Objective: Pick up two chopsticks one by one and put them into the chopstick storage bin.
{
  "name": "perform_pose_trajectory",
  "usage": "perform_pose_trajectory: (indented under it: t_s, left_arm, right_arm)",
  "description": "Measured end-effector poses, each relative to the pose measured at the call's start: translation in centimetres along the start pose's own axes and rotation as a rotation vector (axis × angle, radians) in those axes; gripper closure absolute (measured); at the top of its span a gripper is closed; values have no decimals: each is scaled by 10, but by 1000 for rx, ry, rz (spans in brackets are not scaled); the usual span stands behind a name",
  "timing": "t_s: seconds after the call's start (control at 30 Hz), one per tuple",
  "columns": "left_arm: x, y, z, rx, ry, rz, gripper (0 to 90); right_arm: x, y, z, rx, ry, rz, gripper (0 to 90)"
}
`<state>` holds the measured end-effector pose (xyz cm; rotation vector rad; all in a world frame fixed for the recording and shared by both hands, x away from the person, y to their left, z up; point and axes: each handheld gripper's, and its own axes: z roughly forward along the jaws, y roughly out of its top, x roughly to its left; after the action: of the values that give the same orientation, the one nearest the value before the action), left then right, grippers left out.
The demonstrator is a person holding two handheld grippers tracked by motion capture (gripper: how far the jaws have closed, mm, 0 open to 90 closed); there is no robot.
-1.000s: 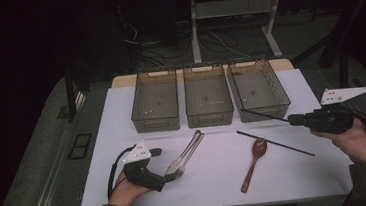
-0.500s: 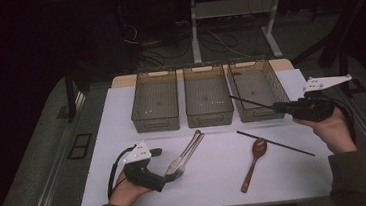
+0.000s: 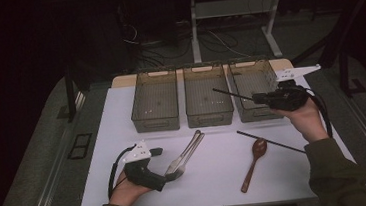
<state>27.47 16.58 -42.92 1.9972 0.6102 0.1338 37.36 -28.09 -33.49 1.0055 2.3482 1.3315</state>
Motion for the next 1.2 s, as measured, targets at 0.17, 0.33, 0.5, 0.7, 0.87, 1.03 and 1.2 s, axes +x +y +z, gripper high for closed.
perform_pose_trajectory:
  t_s: [0.17, 0.33, 0.5, 0.7, 0.87, 1.03, 1.2]
  left_arm:
    - [-1, 0, 1, 5, -4, 3, 0]
    - [0, 0, 1, -5, 0, -2, 0]
    - [1, 0, 1, -6, -1, -4, 0]
    - [0, 1, 2, -3, -5, 2, 0]
    - [0, 1, 1, -9, -6, -3, 0]
    - [0, 1, 1, -5, 1, -1, 0]
    - [0, 1, 0, -2, -2, 2, 0]
  right_arm:
    - [5, 8, 11, 0, -2, -1, 850]
    - [12, 17, 28, 4, 2, 2, 850]
    - [20, 27, 48, 3, 11, 10, 850]
    - [26, 36, 66, 6, 23, 16, 850]
    - [37, 46, 84, 16, 40, 0, 850]
    - [52, 60, 103, 30, 52, -21, 850]
    - [63, 69, 121, 47, 52, -23, 850]
